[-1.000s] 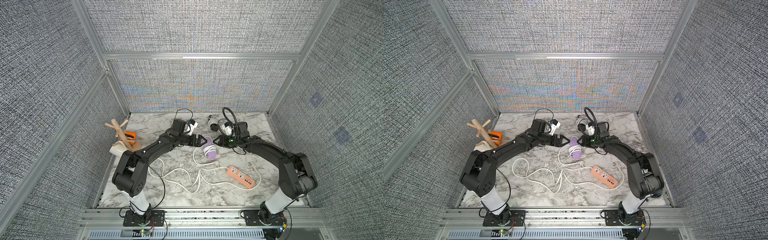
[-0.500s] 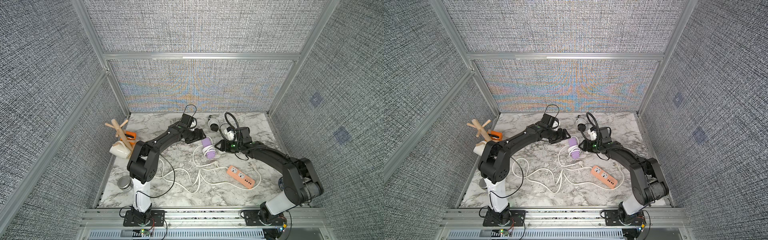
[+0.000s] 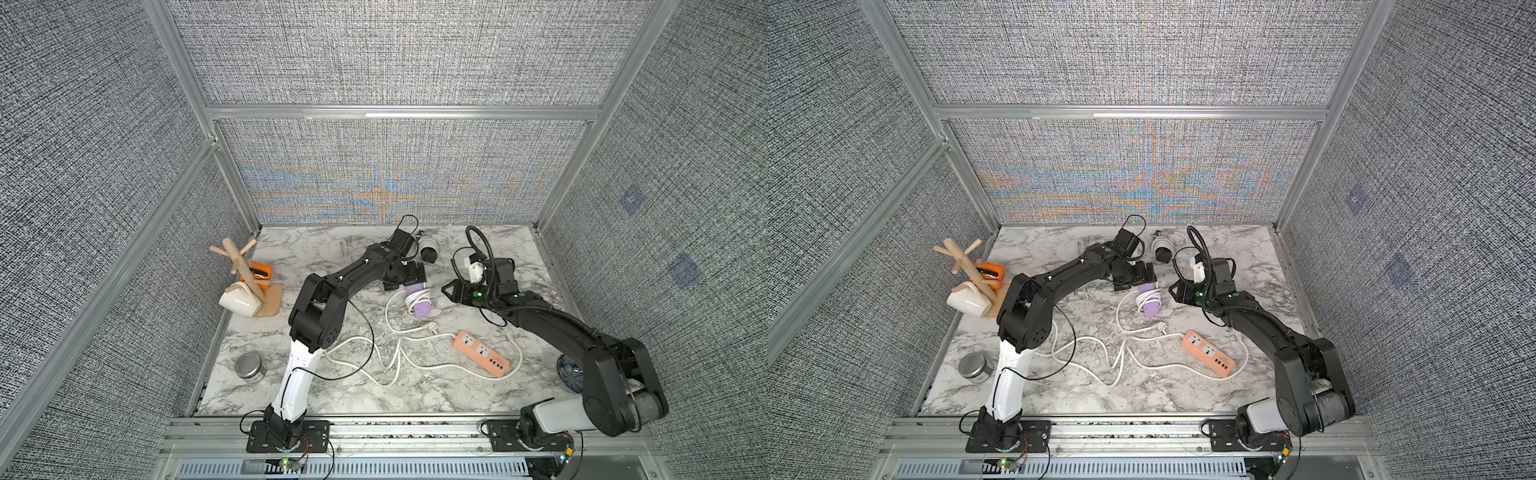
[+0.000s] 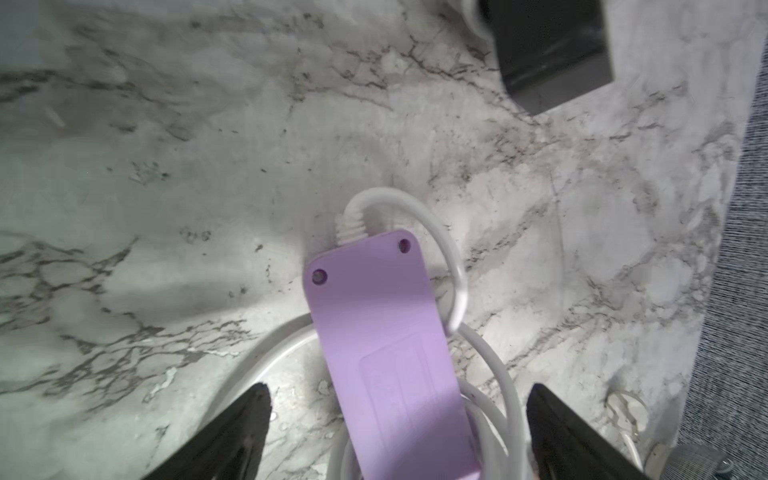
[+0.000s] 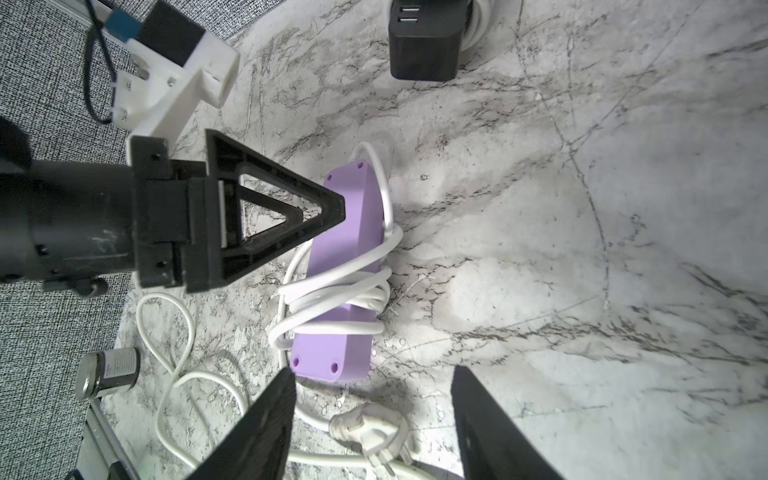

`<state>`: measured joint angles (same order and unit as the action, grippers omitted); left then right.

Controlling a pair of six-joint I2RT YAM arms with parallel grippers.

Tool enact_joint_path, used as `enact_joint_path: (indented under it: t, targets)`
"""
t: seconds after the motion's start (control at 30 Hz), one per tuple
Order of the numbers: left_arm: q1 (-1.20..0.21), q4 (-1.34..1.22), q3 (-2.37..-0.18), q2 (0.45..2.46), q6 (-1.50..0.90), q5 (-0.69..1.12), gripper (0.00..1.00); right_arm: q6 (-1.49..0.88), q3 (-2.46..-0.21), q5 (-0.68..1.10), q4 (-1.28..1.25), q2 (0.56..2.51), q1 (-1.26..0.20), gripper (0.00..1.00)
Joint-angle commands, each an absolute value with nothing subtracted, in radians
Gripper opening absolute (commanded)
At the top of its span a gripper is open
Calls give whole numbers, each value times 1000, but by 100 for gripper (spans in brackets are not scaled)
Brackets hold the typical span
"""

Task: Unwrap the cord wrapped around the power strip
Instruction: Unwrap the power cord from the power strip.

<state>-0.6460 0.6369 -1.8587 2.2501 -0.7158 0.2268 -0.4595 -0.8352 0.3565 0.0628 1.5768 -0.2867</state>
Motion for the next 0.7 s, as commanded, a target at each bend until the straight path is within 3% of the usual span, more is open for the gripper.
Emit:
enact_joint_path:
  t: [0.0,0.23,0.67]
  targets:
    - [-659,708,-1911,2292,-678,227,97,-444,-815,339,21,1566,-279,62]
    - [-672,859,-2087,2406,-604,207,92,-439,-754,348,-10,1549,-270,62]
    - [-680,931,-2174,2471,-573,204,54,-403,-737,372,-2,1546,-244,62]
